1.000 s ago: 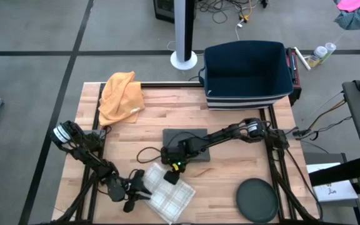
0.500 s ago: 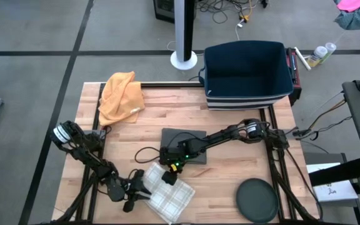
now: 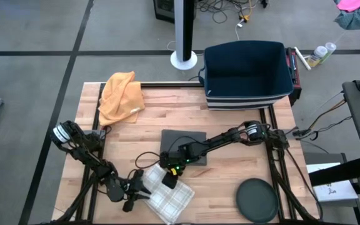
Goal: Fold kitchen towel into neat rectangle
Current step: Stack the white patterned towel on top of the gray towel
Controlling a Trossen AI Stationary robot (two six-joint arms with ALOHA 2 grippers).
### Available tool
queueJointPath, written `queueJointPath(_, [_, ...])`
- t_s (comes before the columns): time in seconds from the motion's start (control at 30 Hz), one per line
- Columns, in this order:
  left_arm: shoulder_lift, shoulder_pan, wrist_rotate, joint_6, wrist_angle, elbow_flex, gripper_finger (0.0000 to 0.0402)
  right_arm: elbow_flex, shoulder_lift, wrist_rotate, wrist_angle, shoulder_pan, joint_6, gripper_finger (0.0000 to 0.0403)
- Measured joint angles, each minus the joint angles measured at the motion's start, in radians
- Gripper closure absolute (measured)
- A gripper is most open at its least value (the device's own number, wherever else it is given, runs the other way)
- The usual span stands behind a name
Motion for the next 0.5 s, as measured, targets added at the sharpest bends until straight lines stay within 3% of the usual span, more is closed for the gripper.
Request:
queueJointPath(0.07, [-0.032, 0.001, 0.000, 0.012, -0.034, -0.002, 0.0308, 0.000, -0.004, 0.000, -0.003, 0.002, 0.000, 0.0386])
queueJointPath(0.23, [-0.141, 0.001, -0.001, 0.019, -0.156, -0.004, 0.0308, 0.042, -0.017, 0.035, -0.122, 0.005, -0.034, 0.0374])
queueJointPath(0.5, [-0.291, 0.001, -0.007, 0.013, -0.326, -0.002, 0.0308, 0.207, -0.027, 0.110, -0.341, 0.017, -0.132, 0.0386])
